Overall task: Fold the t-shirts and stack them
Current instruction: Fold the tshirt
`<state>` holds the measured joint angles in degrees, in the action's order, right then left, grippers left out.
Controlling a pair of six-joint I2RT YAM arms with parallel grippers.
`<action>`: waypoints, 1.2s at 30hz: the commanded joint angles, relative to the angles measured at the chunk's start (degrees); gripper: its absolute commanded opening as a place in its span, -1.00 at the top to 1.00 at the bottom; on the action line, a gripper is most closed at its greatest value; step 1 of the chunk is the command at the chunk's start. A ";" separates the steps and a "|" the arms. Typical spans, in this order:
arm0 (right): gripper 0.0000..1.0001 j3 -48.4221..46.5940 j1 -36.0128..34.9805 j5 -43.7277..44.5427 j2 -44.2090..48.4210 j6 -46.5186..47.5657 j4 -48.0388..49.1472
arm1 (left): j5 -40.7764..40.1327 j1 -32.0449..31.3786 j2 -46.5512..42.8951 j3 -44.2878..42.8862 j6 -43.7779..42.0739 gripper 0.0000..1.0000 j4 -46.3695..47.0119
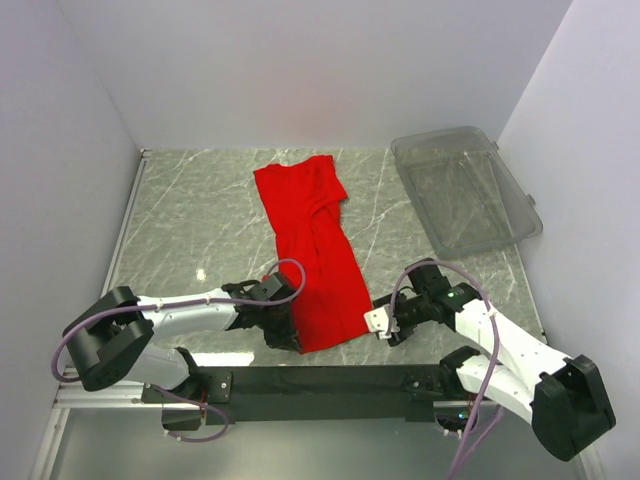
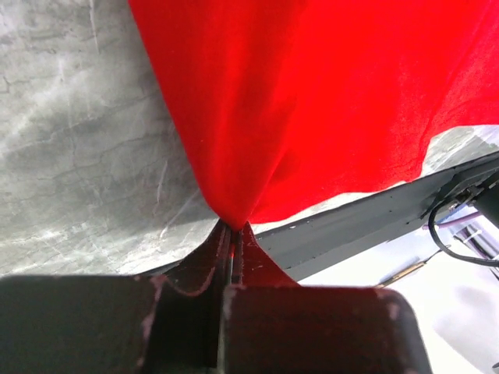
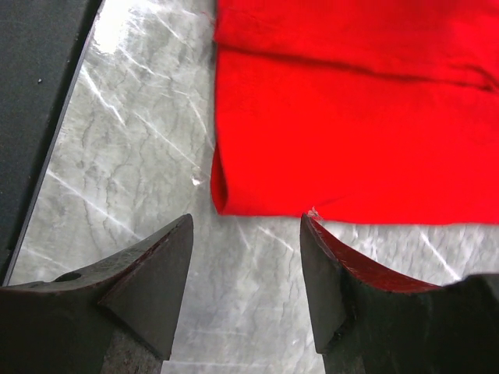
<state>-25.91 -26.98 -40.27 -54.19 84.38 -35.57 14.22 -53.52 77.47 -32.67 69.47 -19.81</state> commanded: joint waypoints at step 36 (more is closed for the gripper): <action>0.48 3.32 -9.23 7.05 -6.63 7.73 6.39 | -2.18 -0.71 -9.97 1.64 1.28 0.99 1.53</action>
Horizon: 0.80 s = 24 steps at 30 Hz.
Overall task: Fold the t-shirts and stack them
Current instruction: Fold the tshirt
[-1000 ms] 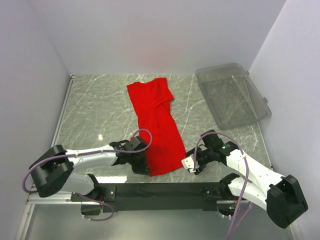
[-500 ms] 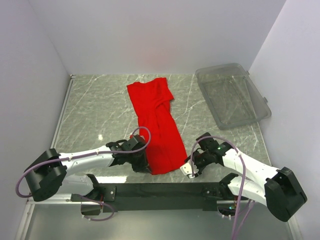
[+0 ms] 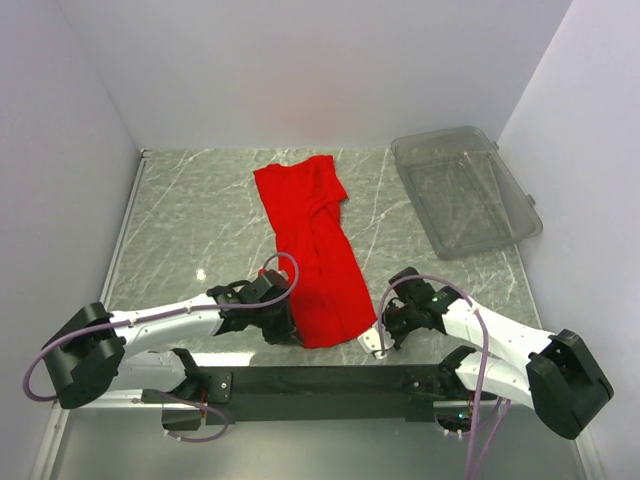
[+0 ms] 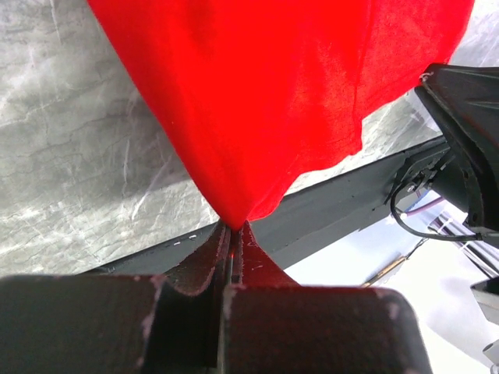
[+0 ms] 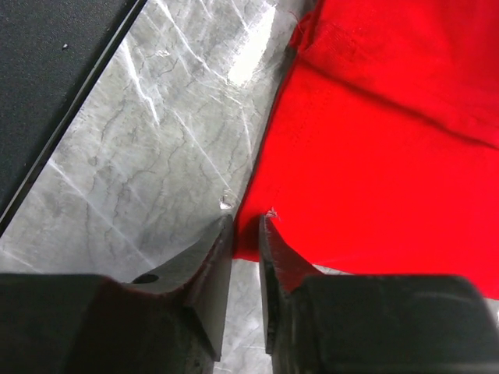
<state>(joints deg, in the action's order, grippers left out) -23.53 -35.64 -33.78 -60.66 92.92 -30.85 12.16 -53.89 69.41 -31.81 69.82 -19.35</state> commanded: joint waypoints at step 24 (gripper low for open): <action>0.06 -3.54 -0.13 0.73 3.71 -2.31 -5.35 | -0.83 -0.34 -4.10 1.49 0.84 0.99 1.60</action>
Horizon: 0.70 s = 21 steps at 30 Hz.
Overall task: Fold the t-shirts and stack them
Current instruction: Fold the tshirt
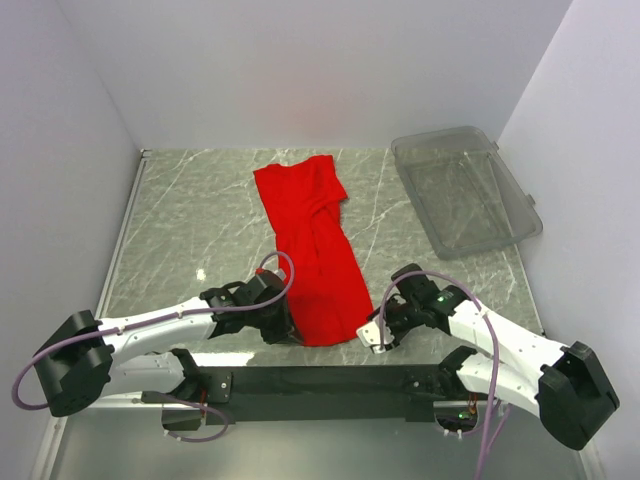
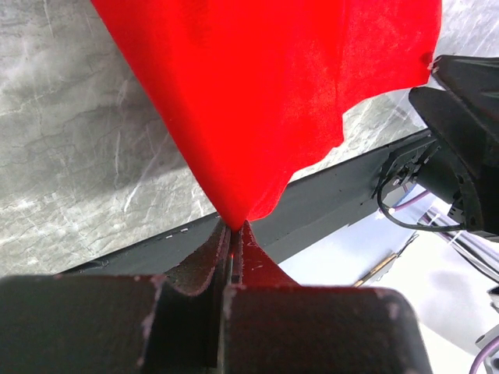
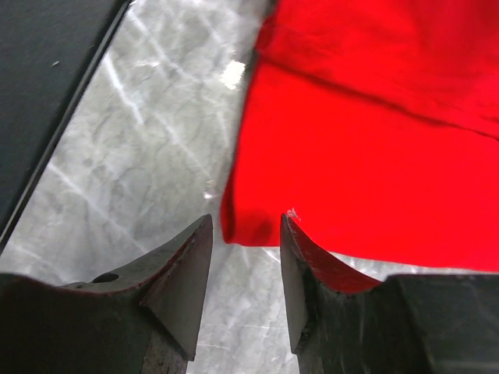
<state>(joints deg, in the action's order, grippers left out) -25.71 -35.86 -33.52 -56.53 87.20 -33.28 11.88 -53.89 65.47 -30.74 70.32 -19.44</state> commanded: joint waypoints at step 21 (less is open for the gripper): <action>1.00 1.10 -1.41 3.64 -6.14 5.09 1.47 | -1.07 -0.34 -0.87 1.12 0.95 0.99 2.04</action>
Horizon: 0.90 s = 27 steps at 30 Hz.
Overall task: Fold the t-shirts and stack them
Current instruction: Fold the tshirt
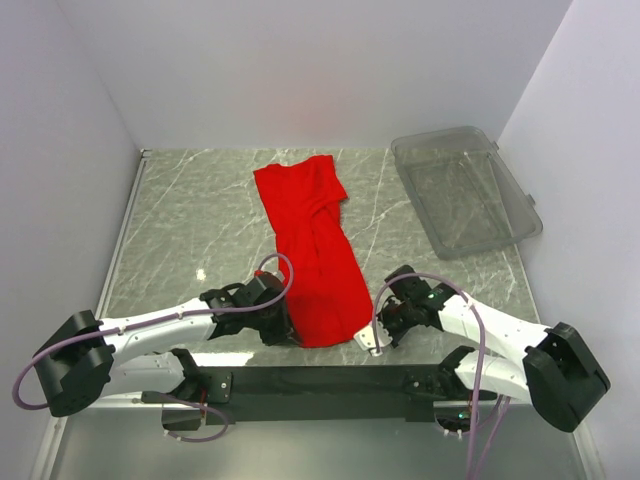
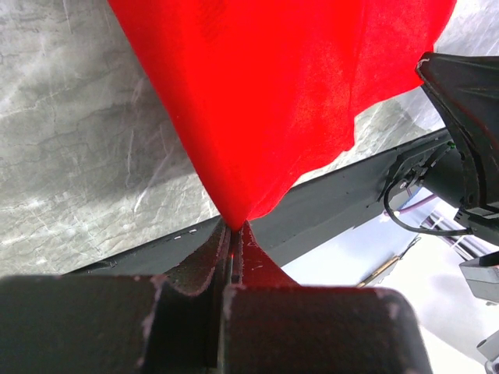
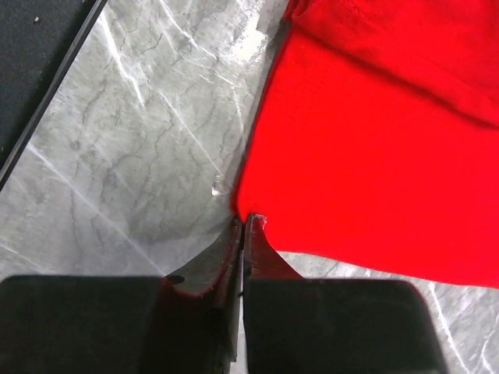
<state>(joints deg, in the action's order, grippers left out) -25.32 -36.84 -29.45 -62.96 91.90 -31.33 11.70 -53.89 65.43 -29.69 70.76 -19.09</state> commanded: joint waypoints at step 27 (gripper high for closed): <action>1.00 -26.70 13.55 -17.57 -7.77 -30.70 -6.21 | 2.44 18.55 -7.69 -7.21 -8.35 0.99 -3.59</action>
<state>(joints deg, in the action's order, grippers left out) -47.64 -24.80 -44.05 -67.96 67.05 -39.70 10.48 -38.00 56.34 -32.93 66.54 -23.97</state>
